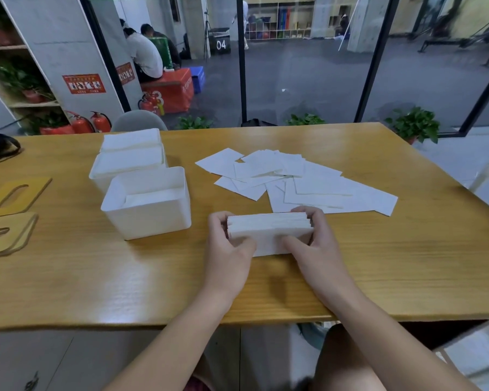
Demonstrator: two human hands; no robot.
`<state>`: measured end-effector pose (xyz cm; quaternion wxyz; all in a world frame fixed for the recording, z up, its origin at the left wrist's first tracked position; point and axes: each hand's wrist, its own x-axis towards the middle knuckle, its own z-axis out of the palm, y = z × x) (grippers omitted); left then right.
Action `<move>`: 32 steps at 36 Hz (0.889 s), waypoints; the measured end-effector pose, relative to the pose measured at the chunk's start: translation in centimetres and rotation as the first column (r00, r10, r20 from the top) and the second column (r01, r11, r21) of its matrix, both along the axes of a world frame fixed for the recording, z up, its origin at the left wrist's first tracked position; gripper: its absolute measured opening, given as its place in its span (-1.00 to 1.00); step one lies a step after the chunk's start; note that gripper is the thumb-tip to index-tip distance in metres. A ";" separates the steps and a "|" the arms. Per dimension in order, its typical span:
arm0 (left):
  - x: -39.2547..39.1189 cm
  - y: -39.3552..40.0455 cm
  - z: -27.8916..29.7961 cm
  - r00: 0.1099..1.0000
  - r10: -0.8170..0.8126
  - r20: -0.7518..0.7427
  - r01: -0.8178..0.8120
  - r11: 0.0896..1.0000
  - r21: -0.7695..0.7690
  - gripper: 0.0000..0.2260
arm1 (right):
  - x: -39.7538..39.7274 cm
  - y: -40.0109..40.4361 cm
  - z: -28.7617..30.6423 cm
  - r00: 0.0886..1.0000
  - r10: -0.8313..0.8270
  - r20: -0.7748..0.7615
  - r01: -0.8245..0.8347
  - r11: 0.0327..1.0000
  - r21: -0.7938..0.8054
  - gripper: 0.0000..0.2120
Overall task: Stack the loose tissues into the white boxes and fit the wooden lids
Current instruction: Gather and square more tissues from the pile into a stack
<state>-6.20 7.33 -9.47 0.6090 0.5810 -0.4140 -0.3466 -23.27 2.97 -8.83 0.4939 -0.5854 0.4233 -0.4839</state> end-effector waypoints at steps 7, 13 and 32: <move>0.0 -0.1 0.3 1.000 -0.009 -0.020 0.009 1.000 -0.023 -0.44 | 0.3 -0.1 0.7 0.999 0.022 -0.025 -0.021 1.000 0.018 -0.52; 0.5 -0.2 0.0 1.000 -0.026 -0.001 0.026 0.999 -0.025 -0.42 | -0.2 -0.2 0.9 0.996 0.069 -0.062 -0.067 0.997 0.042 -0.60; 0.9 -0.8 -0.1 0.998 -0.011 -0.055 0.009 0.999 -0.036 -0.50 | -0.5 -1.4 1.0 0.987 0.147 -0.061 -0.142 0.987 0.079 -0.51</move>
